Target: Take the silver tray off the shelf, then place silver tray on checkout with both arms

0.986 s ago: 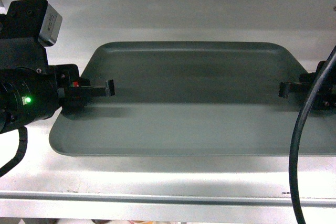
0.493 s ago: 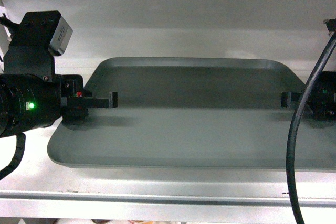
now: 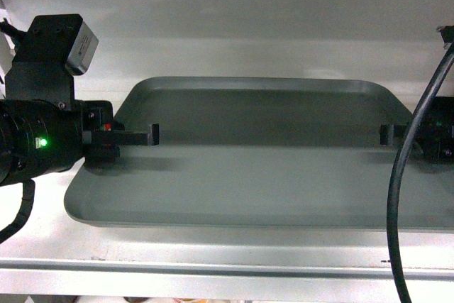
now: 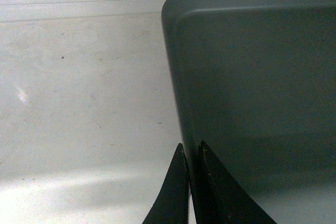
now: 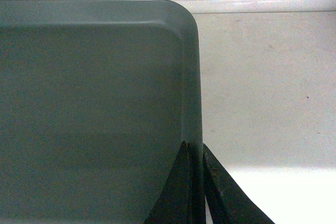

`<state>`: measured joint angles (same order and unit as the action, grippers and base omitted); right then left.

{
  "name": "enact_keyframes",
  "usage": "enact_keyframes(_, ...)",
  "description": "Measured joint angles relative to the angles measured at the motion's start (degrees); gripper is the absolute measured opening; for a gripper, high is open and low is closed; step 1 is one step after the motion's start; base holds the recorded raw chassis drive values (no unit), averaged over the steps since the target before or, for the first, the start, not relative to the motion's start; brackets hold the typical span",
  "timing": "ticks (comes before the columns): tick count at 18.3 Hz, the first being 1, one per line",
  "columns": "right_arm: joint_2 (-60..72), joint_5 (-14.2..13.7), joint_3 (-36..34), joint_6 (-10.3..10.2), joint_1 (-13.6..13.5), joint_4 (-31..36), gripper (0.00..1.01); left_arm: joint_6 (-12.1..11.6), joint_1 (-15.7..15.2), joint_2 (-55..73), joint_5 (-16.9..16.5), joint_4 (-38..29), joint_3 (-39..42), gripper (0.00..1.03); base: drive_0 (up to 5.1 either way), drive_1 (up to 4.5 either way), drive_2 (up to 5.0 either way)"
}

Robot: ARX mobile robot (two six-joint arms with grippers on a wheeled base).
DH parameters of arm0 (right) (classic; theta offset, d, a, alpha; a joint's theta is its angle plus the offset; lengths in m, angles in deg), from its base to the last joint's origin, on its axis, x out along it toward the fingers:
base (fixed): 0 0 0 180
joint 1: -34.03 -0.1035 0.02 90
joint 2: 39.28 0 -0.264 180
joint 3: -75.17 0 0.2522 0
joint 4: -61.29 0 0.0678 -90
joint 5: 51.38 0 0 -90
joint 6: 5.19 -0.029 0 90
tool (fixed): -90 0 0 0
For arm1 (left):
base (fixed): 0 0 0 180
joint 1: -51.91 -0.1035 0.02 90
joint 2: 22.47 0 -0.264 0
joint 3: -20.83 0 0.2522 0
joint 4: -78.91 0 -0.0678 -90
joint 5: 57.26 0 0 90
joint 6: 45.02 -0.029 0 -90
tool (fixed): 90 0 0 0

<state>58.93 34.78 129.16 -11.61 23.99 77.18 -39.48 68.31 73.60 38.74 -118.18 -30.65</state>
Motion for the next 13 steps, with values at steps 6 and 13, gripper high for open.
enact_keyframes(6, 0.0, 0.0, 0.0, 0.0, 0.0, 0.0, 0.03, 0.0, 0.0, 0.0, 0.0, 0.0, 0.0, 0.03, 0.0, 0.00, 0.0)
enact_keyframes(13, 0.0, 0.0, 0.0, 0.0, 0.0, 0.2, 0.03, 0.0, 0.0, 0.0, 0.0, -0.1, -0.1, 0.03, 0.2, -2.42, 2.7)
